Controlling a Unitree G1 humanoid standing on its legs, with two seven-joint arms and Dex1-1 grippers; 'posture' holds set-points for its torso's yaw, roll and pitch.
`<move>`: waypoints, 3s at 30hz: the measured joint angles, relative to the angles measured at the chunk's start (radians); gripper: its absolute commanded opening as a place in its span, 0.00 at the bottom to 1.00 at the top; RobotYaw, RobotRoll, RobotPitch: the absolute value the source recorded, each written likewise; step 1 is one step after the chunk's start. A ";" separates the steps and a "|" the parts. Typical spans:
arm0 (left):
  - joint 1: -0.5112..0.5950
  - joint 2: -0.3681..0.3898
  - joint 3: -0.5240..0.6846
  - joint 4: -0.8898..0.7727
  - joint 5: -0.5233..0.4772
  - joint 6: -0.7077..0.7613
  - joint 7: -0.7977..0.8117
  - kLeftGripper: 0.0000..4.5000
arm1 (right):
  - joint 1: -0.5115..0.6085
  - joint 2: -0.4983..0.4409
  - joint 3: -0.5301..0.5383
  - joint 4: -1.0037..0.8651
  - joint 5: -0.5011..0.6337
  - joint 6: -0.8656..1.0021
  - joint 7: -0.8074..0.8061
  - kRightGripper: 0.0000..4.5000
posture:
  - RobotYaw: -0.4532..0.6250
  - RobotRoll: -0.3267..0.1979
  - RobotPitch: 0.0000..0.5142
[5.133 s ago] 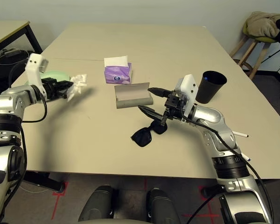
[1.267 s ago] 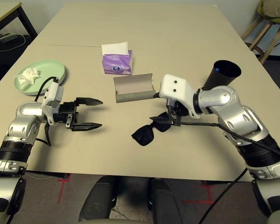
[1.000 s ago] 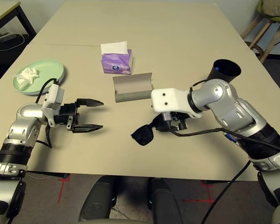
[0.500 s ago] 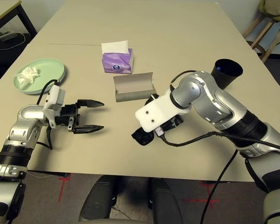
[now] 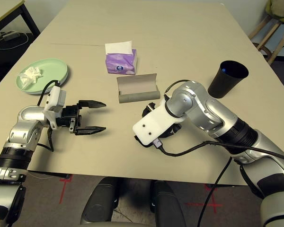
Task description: Organize and tidy the items on the table.
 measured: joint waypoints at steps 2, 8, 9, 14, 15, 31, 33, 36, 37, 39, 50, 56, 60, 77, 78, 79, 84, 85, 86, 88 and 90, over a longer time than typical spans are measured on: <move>0.006 0.000 0.000 -0.012 0.000 0.000 0.004 0.99 | -0.006 0.001 0.000 0.007 -0.004 -0.002 0.004 1.00 | 0.72 0.62 0.34; 0.011 0.001 -0.001 -0.013 0.000 0.000 0.006 0.99 | -0.036 0.025 0.000 0.025 -0.011 0.007 0.020 1.00 | 0.72 0.62 0.34; 0.011 0.001 -0.001 -0.013 0.000 0.000 0.007 0.99 | -0.036 0.030 0.000 0.025 -0.011 0.011 0.022 1.00 | 0.72 0.62 0.34; 0.011 0.001 -0.001 -0.013 0.000 -0.001 0.007 0.99 | -0.036 0.040 0.000 0.025 -0.013 0.030 0.038 1.00 | 0.73 0.62 0.34; 0.011 0.001 -0.001 -0.013 0.000 -0.001 0.007 0.99 | -0.036 0.040 0.000 0.025 -0.013 0.030 0.040 1.00 | 0.73 0.62 0.34; 0.012 0.003 -0.001 -0.013 0.000 -0.002 0.010 0.99 | -0.026 0.041 0.001 0.025 -0.024 0.045 0.059 1.00 | 0.73 0.62 0.34; 0.012 0.003 -0.001 -0.013 0.000 -0.002 0.010 0.99 | -0.022 0.041 0.002 0.026 -0.029 0.047 0.059 1.00 | 0.73 0.62 0.34; 0.012 0.003 -0.001 -0.013 0.000 -0.002 0.011 1.00 | -0.021 0.041 0.005 0.035 -0.033 0.048 0.059 0.87 | 0.73 0.62 0.34; 0.012 0.003 -0.001 -0.013 0.000 -0.002 0.011 1.00 | -0.020 0.041 0.005 0.039 -0.034 0.048 0.059 0.78 | 0.73 0.62 0.34; 0.012 0.003 -0.001 -0.013 0.000 -0.002 0.017 1.00 | -0.018 0.041 0.005 0.039 -0.036 0.049 0.059 0.61 | 0.73 0.62 0.33; 0.012 0.004 -0.001 -0.013 0.001 -0.002 0.020 1.00 | -0.018 0.048 0.005 0.039 -0.045 0.052 0.059 0.07 | 0.73 0.62 0.32; 0.012 0.005 -0.001 -0.013 0.001 -0.003 0.025 1.00 | -0.028 0.049 0.005 0.043 -0.040 0.043 0.061 0.07 | 0.72 0.62 0.30; 0.012 0.005 -0.002 -0.013 0.002 -0.004 0.026 1.00 | -0.050 0.048 -0.007 0.046 -0.022 0.038 0.061 0.07 | 0.72 0.62 0.29; -0.005 0.006 0.008 -0.012 0.011 0.080 0.206 1.00 | -0.162 0.213 -0.081 0.182 -0.131 0.268 -0.242 0.07 | 0.68 0.62 0.23; -0.011 0.005 0.010 -0.012 0.010 0.079 0.206 1.00 | -0.175 0.226 -0.081 0.204 -0.134 0.281 -0.262 0.07 | 0.67 0.62 0.23; -0.013 0.003 0.012 -0.012 0.007 0.075 0.205 1.00 | -0.186 0.237 -0.081 0.221 -0.138 0.290 -0.276 0.07 | 0.67 0.62 0.23; -0.017 -0.005 0.019 -0.013 -0.039 0.059 0.161 1.00 | -0.246 0.252 -0.082 0.319 -0.140 0.296 -0.336 0.07 | 0.68 0.62 0.23; -0.018 -0.006 0.019 -0.013 -0.044 0.059 0.156 1.00 | -0.257 0.253 -0.082 0.343 -0.140 0.291 -0.347 0.07 | 0.68 0.62 0.23; -0.020 -0.006 0.019 -0.013 -0.047 0.059 0.153 1.00 | -0.266 0.253 -0.082 0.366 -0.140 0.284 -0.358 0.07 | 0.68 0.62 0.23; -0.029 -0.008 0.020 -0.013 -0.051 0.059 0.152 1.00 | -0.279 0.256 -0.082 0.419 -0.142 0.261 -0.388 0.07 | 0.68 0.62 0.24; -0.036 -0.007 0.021 -0.014 -0.054 0.059 0.153 1.00 | -0.291 0.272 -0.082 0.472 -0.150 0.238 -0.419 0.07 | 0.68 0.62 0.24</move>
